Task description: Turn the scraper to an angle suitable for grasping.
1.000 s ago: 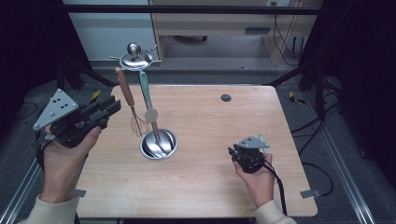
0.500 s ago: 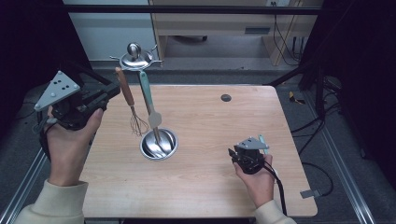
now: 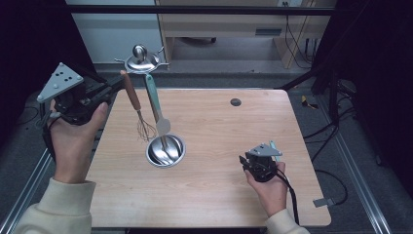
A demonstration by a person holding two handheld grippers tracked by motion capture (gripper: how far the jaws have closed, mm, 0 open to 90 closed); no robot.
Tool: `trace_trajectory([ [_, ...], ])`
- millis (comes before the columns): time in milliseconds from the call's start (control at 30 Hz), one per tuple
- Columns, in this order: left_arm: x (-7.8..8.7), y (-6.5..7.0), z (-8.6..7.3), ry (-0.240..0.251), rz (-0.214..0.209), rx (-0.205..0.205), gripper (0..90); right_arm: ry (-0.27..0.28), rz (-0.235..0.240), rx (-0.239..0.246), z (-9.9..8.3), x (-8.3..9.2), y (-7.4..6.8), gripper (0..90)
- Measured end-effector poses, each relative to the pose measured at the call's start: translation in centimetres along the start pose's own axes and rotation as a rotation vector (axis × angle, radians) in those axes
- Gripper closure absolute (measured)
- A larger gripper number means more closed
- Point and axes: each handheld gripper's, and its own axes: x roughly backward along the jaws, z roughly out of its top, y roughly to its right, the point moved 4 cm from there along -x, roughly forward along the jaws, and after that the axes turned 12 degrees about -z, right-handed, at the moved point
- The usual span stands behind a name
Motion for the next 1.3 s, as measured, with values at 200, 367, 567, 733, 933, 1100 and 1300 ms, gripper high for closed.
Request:
trace_trajectory([
  [200,-0.1,-0.3,-0.1,-0.002,0.012,0.007,90.0,0.005,-0.002,0.006,0.0,0.0,0.2,71.6],
  [367,-0.2,-0.5,-0.2,-0.002,0.011,0.011,90.0,0.001,-0.002,-0.004,0.0,0.1,0.2,71.6],
  [567,-0.2,-0.9,-0.2,0.001,0.016,0.021,90.0,0.003,-0.005,-0.005,0.0,0.2,0.4,71.6],
  [733,-0.3,-1.5,-0.2,0.006,0.016,0.033,90.0,0.004,-0.006,-0.007,0.0,0.2,0.5,71.7],
  [933,-0.5,-2.5,-0.1,0.003,0.021,0.035,90.0,0.000,-0.009,-0.010,-0.1,0.3,0.6,71.7],
  [1100,-0.6,-3.1,0.0,-0.002,0.020,0.055,90.0,0.002,-0.008,-0.006,-0.1,0.3,0.6,71.7],
  [1300,-0.8,-4.0,-0.2,-0.007,0.019,0.072,90.0,-0.001,-0.010,-0.005,-0.1,0.4,0.6,71.7],
])
